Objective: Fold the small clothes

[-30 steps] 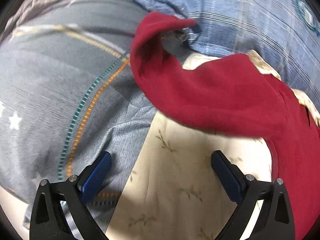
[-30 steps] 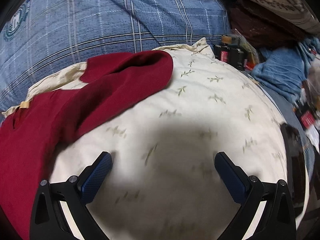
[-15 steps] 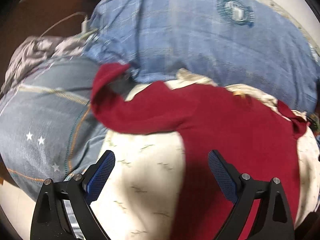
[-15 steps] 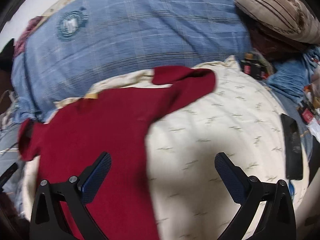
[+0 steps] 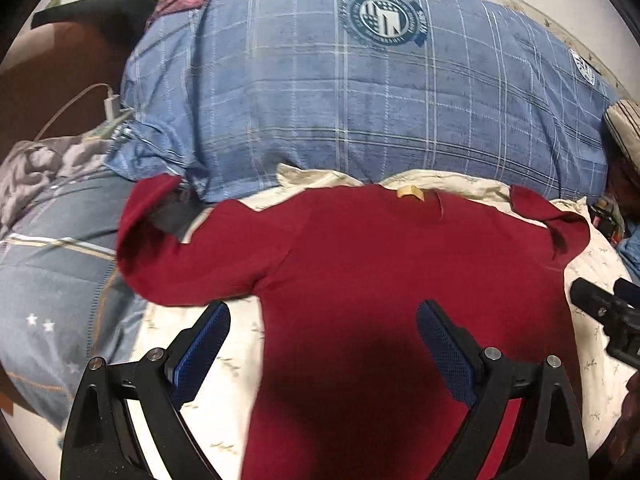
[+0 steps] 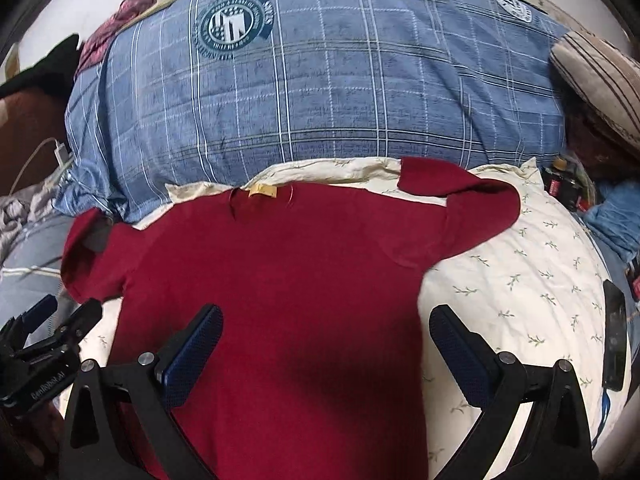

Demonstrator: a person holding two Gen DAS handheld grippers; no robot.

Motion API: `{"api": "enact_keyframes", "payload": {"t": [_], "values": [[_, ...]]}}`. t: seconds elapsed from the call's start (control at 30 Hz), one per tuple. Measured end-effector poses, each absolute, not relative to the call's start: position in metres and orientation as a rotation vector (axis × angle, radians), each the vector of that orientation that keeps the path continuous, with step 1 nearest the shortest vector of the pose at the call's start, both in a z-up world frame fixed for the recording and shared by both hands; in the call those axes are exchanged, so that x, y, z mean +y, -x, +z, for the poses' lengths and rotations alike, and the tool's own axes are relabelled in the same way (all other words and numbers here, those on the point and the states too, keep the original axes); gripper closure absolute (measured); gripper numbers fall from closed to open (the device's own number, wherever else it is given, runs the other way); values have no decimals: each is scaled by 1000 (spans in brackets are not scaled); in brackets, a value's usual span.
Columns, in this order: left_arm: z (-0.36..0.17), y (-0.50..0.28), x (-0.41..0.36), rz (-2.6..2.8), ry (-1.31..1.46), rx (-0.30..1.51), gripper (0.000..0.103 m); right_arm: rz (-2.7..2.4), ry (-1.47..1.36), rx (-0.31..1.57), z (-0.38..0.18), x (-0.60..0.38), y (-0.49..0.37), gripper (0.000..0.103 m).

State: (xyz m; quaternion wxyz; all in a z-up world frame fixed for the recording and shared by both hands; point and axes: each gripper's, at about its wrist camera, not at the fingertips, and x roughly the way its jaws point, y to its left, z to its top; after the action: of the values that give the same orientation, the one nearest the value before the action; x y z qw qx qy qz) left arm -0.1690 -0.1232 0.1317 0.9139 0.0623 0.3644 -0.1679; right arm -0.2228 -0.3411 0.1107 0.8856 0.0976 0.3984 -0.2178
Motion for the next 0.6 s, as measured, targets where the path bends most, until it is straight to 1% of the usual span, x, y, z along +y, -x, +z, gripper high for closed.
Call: {"api": "enact_keyframes", "payload": {"t": [0.3,0.47,0.6], "values": [[101,126,-148,-343,-140,788,8,-492,-263,843,92,-352,205,0],[93,106,-151,-346,-147,805,8,-481,-400,860,80,-359,193,0],[88,96,-148,-347,-127,805,8,-487,-340,902,69,-348,179,0]]}}
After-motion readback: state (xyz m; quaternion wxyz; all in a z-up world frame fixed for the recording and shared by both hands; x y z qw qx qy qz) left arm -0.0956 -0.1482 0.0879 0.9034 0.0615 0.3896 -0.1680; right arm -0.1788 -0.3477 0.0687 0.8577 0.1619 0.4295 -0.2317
